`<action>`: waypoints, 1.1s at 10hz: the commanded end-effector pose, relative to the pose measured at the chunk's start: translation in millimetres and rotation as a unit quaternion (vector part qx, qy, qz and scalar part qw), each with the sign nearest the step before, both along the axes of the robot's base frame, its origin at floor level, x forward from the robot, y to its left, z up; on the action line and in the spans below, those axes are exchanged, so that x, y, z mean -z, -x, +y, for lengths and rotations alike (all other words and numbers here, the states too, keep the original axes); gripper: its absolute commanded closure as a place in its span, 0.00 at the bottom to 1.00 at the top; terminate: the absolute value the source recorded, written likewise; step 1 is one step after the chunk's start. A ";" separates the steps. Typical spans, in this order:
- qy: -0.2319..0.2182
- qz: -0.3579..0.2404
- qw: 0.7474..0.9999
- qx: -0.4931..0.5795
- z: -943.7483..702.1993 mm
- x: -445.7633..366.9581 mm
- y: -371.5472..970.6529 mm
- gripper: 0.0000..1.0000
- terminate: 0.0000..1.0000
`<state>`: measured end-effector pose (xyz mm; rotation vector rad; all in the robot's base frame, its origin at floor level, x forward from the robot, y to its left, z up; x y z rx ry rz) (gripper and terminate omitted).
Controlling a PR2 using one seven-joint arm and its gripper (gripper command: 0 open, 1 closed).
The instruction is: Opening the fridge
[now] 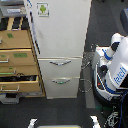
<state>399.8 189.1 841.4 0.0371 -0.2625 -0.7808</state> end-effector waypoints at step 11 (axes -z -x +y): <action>0.020 -0.008 1.000 -0.011 -55.1 -74.3 -125.3 0.00 0.00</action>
